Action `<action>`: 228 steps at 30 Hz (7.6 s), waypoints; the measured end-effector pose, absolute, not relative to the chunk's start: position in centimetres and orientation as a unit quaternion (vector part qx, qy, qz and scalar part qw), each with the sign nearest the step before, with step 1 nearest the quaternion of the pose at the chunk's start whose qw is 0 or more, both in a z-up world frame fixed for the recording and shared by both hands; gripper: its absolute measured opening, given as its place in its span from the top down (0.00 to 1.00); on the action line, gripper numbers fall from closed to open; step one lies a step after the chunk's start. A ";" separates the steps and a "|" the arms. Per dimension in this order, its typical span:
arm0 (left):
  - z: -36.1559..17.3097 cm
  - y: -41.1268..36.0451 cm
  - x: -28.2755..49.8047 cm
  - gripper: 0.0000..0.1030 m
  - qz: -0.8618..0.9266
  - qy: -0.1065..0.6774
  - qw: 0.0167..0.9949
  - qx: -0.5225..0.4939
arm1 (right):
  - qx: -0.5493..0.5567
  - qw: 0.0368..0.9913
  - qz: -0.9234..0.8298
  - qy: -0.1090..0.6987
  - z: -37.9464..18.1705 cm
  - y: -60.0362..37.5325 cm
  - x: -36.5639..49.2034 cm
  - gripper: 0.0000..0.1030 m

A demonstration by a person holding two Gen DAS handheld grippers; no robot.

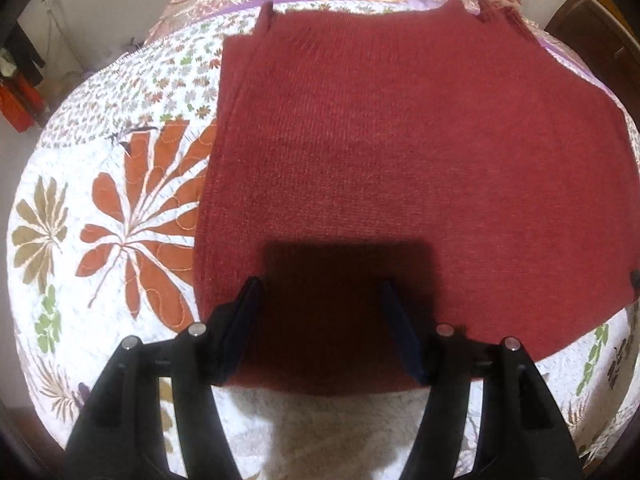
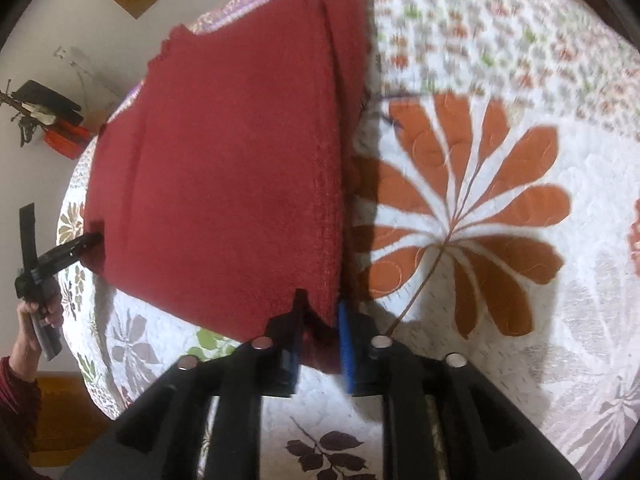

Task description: Fold small clothes

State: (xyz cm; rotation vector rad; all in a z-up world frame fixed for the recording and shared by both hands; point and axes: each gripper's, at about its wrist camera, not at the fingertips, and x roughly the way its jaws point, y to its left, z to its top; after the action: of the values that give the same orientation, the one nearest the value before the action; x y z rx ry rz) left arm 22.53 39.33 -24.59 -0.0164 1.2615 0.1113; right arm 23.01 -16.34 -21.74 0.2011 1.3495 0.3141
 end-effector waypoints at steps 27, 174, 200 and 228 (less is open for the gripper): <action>-25.6 39.6 26.5 0.27 0.030 0.578 0.814 -0.036 | 0.170 0.747 0.171 0.619 -24.8 -16.5 29.3 0.73; -19.7 50.9 14.6 0.95 -0.023 0.527 0.811 -0.254 | 0.026 0.735 0.285 0.614 -23.9 18.6 22.6 0.43; -23.0 51.2 16.2 0.33 -0.016 0.584 0.786 -0.204 | -0.016 0.719 0.285 0.634 -25.1 20.3 24.6 0.49; -21.7 50.8 34.0 0.88 -0.044 0.524 0.833 -0.170 | 0.043 0.770 0.238 0.590 -23.3 17.5 35.7 0.41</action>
State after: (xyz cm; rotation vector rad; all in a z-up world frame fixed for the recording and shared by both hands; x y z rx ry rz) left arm 34.03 50.76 -21.65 -0.3606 1.1114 -0.0928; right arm 35.67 17.46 -23.34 0.0927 1.2800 0.5165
